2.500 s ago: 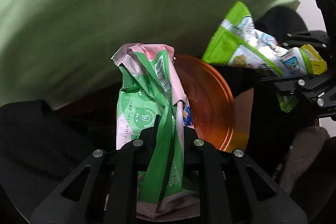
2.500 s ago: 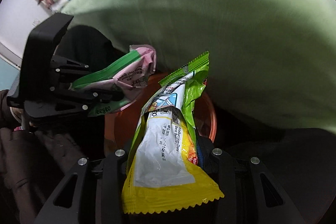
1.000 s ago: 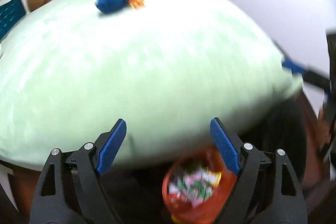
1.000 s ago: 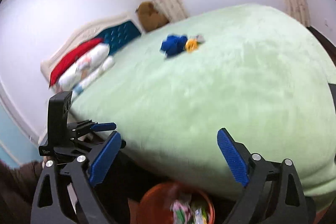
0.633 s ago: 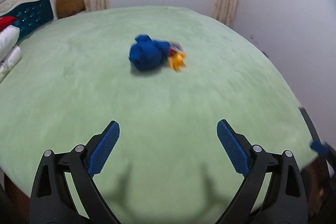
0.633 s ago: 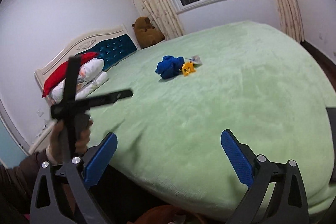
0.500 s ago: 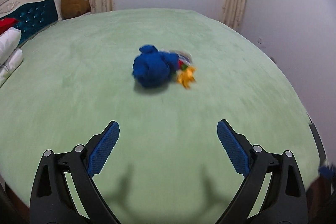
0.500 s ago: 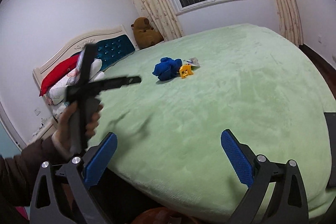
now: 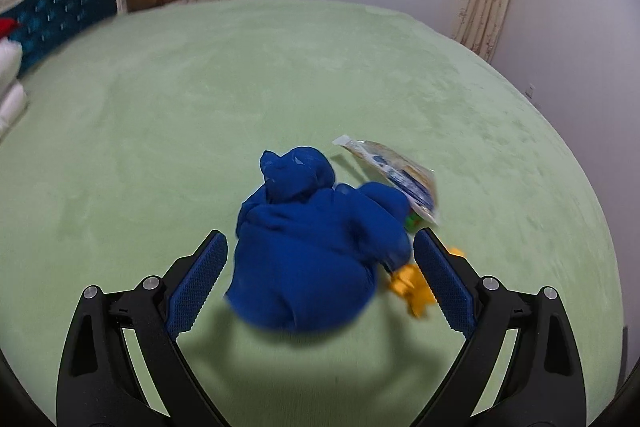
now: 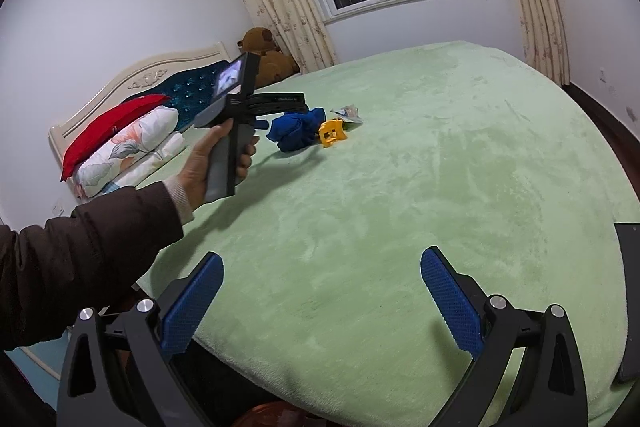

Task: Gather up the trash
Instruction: 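Grasp the blue cloth with the left tool, then grasp the white sachets with the right tool while the left tool holds the blue cloth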

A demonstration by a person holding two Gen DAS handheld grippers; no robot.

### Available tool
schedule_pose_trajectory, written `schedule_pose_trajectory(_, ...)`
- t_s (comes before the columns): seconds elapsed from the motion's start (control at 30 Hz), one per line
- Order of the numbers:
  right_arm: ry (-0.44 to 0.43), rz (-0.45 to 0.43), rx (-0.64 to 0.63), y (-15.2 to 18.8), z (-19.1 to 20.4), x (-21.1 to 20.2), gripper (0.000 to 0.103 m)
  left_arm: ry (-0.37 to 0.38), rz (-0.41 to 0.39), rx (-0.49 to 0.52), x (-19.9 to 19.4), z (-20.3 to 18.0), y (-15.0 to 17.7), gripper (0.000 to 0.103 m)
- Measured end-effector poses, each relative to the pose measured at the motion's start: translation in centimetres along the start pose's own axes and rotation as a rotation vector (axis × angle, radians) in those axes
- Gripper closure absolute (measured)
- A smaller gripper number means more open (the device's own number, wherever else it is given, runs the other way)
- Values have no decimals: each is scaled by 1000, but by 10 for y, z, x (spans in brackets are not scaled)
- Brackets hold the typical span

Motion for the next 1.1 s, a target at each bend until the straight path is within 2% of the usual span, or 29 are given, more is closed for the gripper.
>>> schedule_pose_trajectory(0.27,-11,12,-36,-4,8,14,6,-55,40,-20,43,9,6,12)
schedule_pose_trajectory(0.33,-8,12,-44,-7,10,17,6,-29,27,-24,42,9,7,30)
schedule_pose_trajectory(0.37,-9,14,-50,-8,11,18,6,-11,26,-20,40,10,8,44)
schedule_pose_trajectory(0.47,-11,17,-65,-13,13,23,6,-32,-2,16,29,8,14,49)
schedule_pose_trajectory(0.57,-17,17,-81,-22,14,28,6,-44,-27,44,14,8,24,51)
schedule_pose_trajectory(0.7,-25,24,-106,-34,15,40,6,-21,-48,59,-19,13,44,51)
schedule_pose_trajectory(0.87,-30,16,-144,-58,14,62,6,4,-60,66,-65,16,84,51)
schedule_pose_trajectory(0.97,-43,8,-154,-81,10,78,6,-4,-62,59,-83,16,109,51)
schedule_pose_trajectory(1.1,-54,13,-149,-124,-1,107,6,1,-58,11,-88,20,130,51)
Point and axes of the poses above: each gripper's, at about its wrist camera, not at the fingertips, and x roughly the way its jaws point, z to its left, y to its underside, the point moved 2 cm from there along x, roughly the way its jaws point, and after that the axes turned 6 degrees about -x, right-handed, at the moved point
